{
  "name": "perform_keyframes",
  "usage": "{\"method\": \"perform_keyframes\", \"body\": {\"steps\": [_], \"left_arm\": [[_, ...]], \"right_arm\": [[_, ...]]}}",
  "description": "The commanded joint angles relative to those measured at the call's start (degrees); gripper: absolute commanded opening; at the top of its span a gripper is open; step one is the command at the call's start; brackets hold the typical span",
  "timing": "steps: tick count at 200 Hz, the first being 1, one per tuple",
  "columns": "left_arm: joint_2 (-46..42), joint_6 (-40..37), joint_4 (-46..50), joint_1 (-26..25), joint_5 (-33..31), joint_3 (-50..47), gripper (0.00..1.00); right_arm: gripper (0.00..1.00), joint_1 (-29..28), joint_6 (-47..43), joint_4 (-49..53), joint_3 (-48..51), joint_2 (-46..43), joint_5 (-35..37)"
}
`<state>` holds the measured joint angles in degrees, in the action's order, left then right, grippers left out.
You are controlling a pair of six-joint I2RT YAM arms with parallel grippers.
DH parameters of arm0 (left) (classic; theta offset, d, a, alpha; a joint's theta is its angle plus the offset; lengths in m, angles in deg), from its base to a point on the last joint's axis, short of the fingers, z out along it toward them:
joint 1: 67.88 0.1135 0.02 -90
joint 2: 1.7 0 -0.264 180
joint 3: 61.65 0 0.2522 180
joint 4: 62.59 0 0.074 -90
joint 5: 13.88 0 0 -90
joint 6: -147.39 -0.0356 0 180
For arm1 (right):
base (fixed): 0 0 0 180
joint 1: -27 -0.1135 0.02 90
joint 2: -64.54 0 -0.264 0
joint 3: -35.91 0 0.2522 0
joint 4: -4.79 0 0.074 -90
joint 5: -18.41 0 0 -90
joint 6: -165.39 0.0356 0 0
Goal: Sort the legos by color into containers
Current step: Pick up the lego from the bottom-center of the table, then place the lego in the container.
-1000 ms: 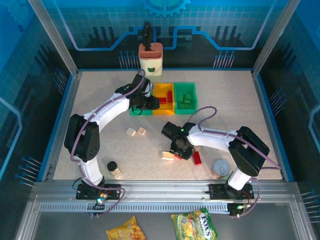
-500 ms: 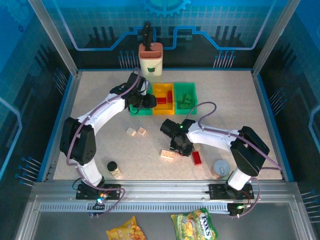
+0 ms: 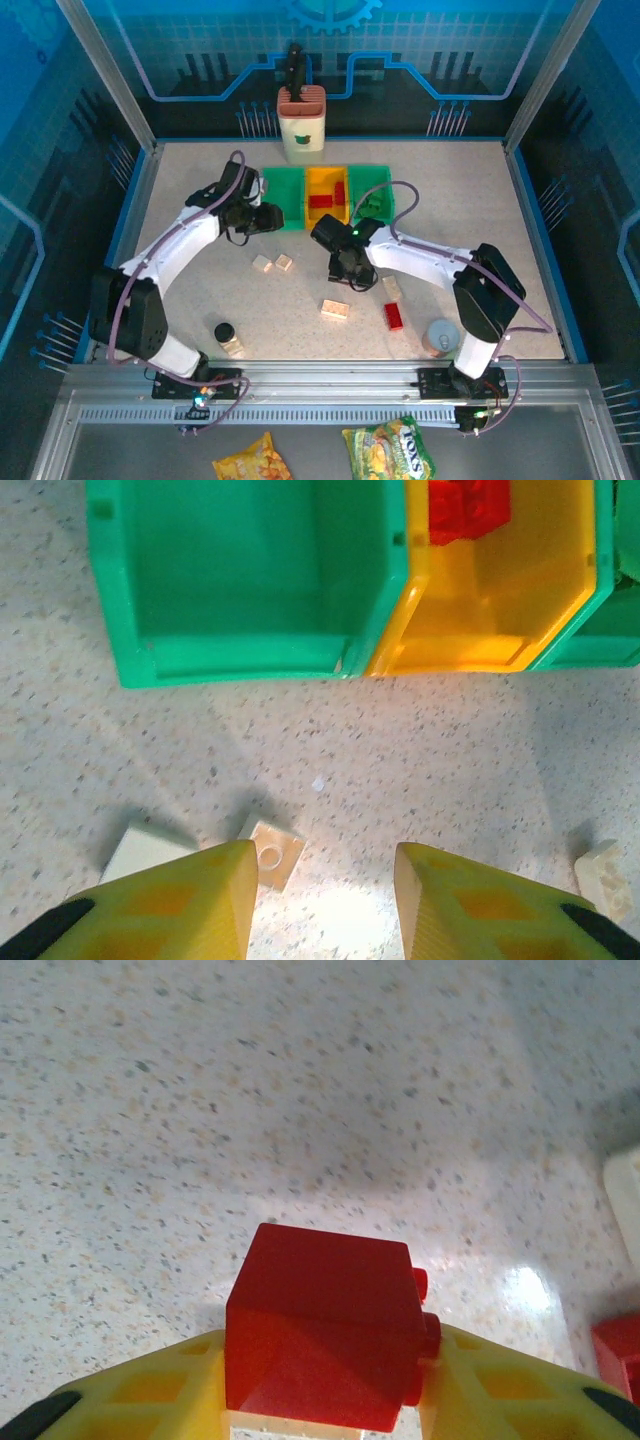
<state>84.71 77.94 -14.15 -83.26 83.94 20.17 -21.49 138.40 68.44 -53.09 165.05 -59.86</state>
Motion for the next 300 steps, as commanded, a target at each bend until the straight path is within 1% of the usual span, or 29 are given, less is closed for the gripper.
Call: {"method": "perform_keyframes", "body": {"steps": [1,39,54,78,96,117,138,152,205,228,260,300], "left_arm": [[-3.6,-1.9,5.1,1.4,-0.9,-2.2,0.42],[-8.2,-3.8,8.6,4.0,-1.8,-4.5,0.43],[-9.8,-5.1,10.1,4.9,-2.6,-5.0,0.45],[-11.6,-7.4,11.8,6.4,-5.0,-5.9,0.45],[-12.4,-9.3,12.4,7.5,-5.4,-6.6,0.45],[-13.8,-11.0,11.6,8.0,-5.8,-7.8,0.45],[-15.4,-12.1,7.7,8.3,-7.7,-11.1,0.44],[-14.5,-12.4,8.3,8.7,-7.8,-10.7,0.44],[-15.0,-12.5,7.2,8.8,-7.3,-11.4,0.44],[-15.0,-12.5,7.0,8.9,-6.9,-11.4,0.44],[-14.9,-12.4,6.9,8.9,-6.5,-11.5,0.44],[-14.6,-12.5,6.8,9.0,-6.5,-11.5,0.44]], "right_arm": [[0.46,1.5,-8.9,-1.6,-3.4,2.0,-1.1],[0.46,4.0,-15.7,0.4,-10.0,6.5,-0.3],[0.46,5.3,-17.3,1.1,-12.4,7.9,0.1],[0.46,7.3,-19.7,1.0,-16.6,10.0,-0.1],[0.46,9.0,-21.7,1.8,-20.8,12.0,-0.1],[0.47,11.0,-23.6,2.9,-25.6,14.6,0.0],[0.46,12.6,-25.3,3.7,-30.5,17.7,-0.4],[0.46,13.3,-26.4,4.3,-34.1,20.2,-1.0],[0.47,14.6,-29.1,9.4,-49.0,30.9,-2.5],[0.47,14.9,-29.2,11.3,-54.0,35.4,-2.7],[0.48,15.4,-28.3,13.1,-58.1,39.2,-1.2],[0.49,15.8,-27.1,13.1,-58.4,41.2,-0.2]]}}
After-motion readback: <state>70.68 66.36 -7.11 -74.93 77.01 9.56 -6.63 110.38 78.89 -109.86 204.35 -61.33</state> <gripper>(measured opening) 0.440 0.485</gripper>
